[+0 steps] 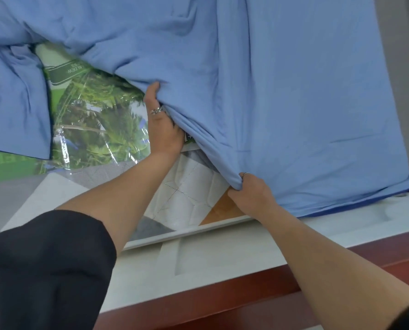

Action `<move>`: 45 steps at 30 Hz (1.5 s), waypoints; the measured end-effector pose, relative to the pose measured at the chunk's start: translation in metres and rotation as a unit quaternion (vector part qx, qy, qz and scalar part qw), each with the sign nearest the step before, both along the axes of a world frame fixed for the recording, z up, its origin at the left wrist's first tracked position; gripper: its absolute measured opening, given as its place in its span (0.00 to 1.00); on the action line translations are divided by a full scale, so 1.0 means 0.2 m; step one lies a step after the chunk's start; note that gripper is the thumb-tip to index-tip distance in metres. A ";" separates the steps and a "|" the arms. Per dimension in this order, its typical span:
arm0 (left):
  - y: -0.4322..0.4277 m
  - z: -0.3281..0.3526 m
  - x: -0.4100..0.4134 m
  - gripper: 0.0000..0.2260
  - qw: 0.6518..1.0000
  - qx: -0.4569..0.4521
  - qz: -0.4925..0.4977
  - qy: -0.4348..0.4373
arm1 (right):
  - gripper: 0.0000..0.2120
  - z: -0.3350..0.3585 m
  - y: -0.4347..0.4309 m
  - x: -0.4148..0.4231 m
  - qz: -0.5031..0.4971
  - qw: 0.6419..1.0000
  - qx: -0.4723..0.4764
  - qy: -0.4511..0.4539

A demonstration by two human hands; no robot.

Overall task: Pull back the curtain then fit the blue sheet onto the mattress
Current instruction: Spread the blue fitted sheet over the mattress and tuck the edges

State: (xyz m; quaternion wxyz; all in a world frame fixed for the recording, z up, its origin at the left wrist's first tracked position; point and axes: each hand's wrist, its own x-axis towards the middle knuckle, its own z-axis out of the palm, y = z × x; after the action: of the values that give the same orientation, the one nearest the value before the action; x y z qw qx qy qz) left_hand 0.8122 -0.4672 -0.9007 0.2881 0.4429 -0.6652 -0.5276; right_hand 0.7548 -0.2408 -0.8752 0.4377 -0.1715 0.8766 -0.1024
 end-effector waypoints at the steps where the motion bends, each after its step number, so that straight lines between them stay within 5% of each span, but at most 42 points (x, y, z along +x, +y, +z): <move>1: 0.00 0.02 -0.01 0.22 1.000 -0.022 -0.008 0.003 | 0.05 0.00 0.01 -0.01 -0.013 1.000 -0.008 -0.005; 3: 0.02 0.08 -0.03 0.21 0.999 0.020 -0.002 0.025 | 0.04 -0.01 0.03 -0.02 -0.026 1.000 -0.015 0.000; 5: 0.04 0.14 -0.05 0.25 0.960 0.239 0.110 0.097 | 0.03 -0.02 0.04 -0.03 -0.010 1.000 -0.008 0.008; 8: 0.06 0.17 -0.02 0.21 0.771 0.570 0.182 0.219 | 0.03 -0.03 0.06 -0.01 0.030 0.999 0.006 -0.010; 10: 0.06 0.20 0.06 0.21 0.732 0.620 0.163 0.232 | 0.03 -0.04 0.07 0.01 0.056 0.998 0.016 -0.019; 12: 0.06 0.19 0.13 0.21 0.736 0.620 0.157 0.222 | 0.05 -0.05 0.09 0.02 0.081 0.996 0.026 0.006; 16: 0.01 0.12 0.28 0.17 0.810 0.484 0.323 0.073 | 0.02 -0.04 0.11 0.03 0.146 0.988 0.041 0.025; 19: -0.06 0.09 0.51 0.28 0.830 0.413 0.370 0.055 | 0.08 -0.03 0.10 0.05 0.210 0.974 0.083 -0.008; 21: -0.06 0.10 0.68 0.32 0.904 0.344 0.253 -0.018 | 0.06 -0.02 0.10 0.06 0.210 0.971 0.113 -0.028; 23: -0.06 0.09 0.86 0.28 0.971 0.116 0.018 -0.207 | 0.07 -0.02 0.09 0.05 0.221 0.964 0.142 -0.040; 26: -0.04 0.13 1.03 0.25 0.926 -0.146 -0.157 -0.311 | 0.08 -0.03 0.06 0.06 0.233 0.958 0.152 -0.066; 31: 0.08 0.25 1.07 0.08 0.865 -0.327 -0.258 -0.278 | 0.10 -0.05 0.10 0.03 0.292 0.939 0.161 -0.080; 36: 0.09 0.25 1.18 0.16 0.795 -0.335 -0.408 -0.297 | 0.12 -0.03 0.14 -0.03 0.318 0.925 0.181 -0.097; 41: -0.06 0.21 1.25 0.12 0.733 -0.444 -0.346 -0.383 | 0.13 -0.04 0.14 0.00 0.352 0.913 0.184 -0.096; 45: -0.06 0.24 1.28 0.08 0.721 -0.397 -0.449 -0.347 | 0.14 -0.05 0.12 0.02 0.382 0.904 0.171 -0.087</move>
State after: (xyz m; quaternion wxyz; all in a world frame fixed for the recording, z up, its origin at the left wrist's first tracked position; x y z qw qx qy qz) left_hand 1.0677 -0.4791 -0.8534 -0.0838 0.0890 -0.9882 -0.0923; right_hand 0.7596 -0.2170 -0.8851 0.5407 -0.4063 0.7060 0.2101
